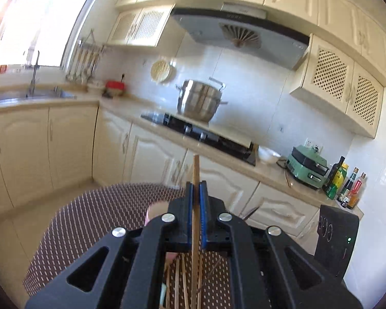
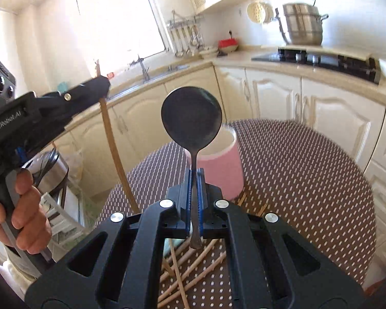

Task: Organize utensils
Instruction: 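Lift and drop the spoon into the pink cup with the right tool while the left drops its chopstick in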

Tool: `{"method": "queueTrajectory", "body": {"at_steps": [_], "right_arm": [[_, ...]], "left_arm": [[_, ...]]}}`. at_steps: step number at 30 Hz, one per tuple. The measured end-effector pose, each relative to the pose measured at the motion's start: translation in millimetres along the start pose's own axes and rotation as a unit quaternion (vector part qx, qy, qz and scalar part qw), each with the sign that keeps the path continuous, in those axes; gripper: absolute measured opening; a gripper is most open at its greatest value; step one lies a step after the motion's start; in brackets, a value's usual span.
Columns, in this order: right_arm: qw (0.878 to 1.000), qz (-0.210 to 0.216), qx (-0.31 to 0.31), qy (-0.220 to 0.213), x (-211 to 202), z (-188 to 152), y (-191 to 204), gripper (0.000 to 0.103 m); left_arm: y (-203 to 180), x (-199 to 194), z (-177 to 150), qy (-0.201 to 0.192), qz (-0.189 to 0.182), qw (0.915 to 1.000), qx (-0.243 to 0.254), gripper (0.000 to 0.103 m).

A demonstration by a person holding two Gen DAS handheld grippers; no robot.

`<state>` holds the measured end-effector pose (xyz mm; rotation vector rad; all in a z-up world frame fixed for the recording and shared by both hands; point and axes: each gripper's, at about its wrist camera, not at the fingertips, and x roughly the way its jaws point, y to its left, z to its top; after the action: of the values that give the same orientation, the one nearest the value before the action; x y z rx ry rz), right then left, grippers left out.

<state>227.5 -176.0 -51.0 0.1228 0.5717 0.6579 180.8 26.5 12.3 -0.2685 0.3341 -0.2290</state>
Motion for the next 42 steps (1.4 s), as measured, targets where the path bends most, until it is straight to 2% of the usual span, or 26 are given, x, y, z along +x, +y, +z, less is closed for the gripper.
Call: {"method": "queueTrajectory", "body": {"at_steps": [5, 11, 16, 23, 25, 34, 42], "right_arm": [[0.999, -0.01, -0.001, -0.037, -8.4, 28.1, 0.0, 0.004], [0.997, -0.025, 0.002, -0.079, -3.8, 52.1, -0.8, 0.004], [0.993, -0.038, -0.001, -0.115, 0.9, 70.4, 1.9, 0.004], [0.989, -0.057, -0.003, -0.136, 18.1, 76.2, 0.9, 0.004], [0.99, -0.061, -0.005, -0.13, 26.1, 75.6, 0.7, 0.004], [0.992, -0.068, -0.001, -0.107, 45.6, 62.0, -4.6, 0.004], [0.993, -0.073, 0.006, -0.095, 52.3, 53.2, -5.0, 0.004]], "left_arm": [[-16.9, -5.1, 32.6, -0.063, 0.017, 0.9972, 0.035, 0.005], [-22.8, 3.9, 54.6, -0.121, 0.036, 0.9904, 0.057, 0.005], [-14.6, 11.5, 63.1, -0.158, 0.043, 0.9858, 0.038, 0.005], [-17.3, 11.9, 67.3, -0.227, 0.06, 0.9706, 0.053, 0.005], [-19.2, 20.3, 66.7, -0.221, 0.059, 0.9715, 0.06, 0.005], [4.6, 62.3, 33.6, -0.139, 0.071, 0.9863, 0.054, 0.005], [21.4, 76.1, 9.7, -0.091, 0.075, 0.9919, 0.047, 0.006]]}}
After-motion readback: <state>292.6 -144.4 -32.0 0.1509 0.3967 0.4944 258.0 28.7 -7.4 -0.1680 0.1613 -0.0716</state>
